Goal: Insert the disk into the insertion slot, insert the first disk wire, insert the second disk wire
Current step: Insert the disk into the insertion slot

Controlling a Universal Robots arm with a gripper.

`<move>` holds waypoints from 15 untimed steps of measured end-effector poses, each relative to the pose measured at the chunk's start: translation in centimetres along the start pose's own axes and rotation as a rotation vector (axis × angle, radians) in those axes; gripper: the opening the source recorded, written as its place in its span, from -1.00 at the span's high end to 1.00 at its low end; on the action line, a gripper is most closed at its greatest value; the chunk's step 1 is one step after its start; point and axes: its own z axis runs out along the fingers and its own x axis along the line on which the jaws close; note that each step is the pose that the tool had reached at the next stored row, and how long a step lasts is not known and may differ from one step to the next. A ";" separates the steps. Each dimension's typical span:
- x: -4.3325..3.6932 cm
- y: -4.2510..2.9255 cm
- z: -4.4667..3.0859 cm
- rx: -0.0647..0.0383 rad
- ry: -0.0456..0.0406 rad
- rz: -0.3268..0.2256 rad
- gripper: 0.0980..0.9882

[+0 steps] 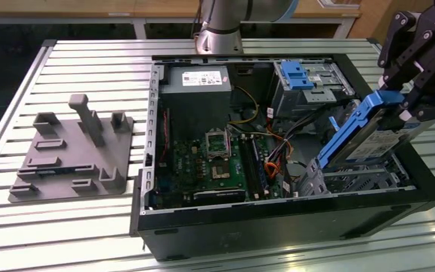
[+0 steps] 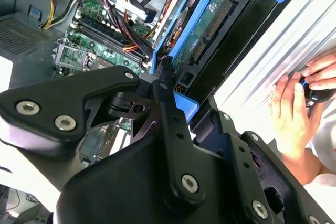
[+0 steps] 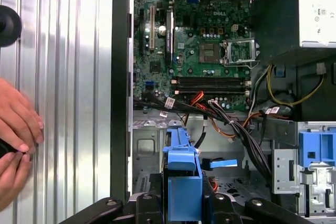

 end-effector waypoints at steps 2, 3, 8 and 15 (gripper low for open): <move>0.00 0.00 0.08 0.000 0.0001 0.003 0.40; 0.01 -0.01 0.12 0.000 0.0000 0.004 0.40; 0.03 -0.01 0.33 0.000 0.0002 0.005 0.40; 0.07 -0.02 0.58 0.000 0.0008 0.005 0.40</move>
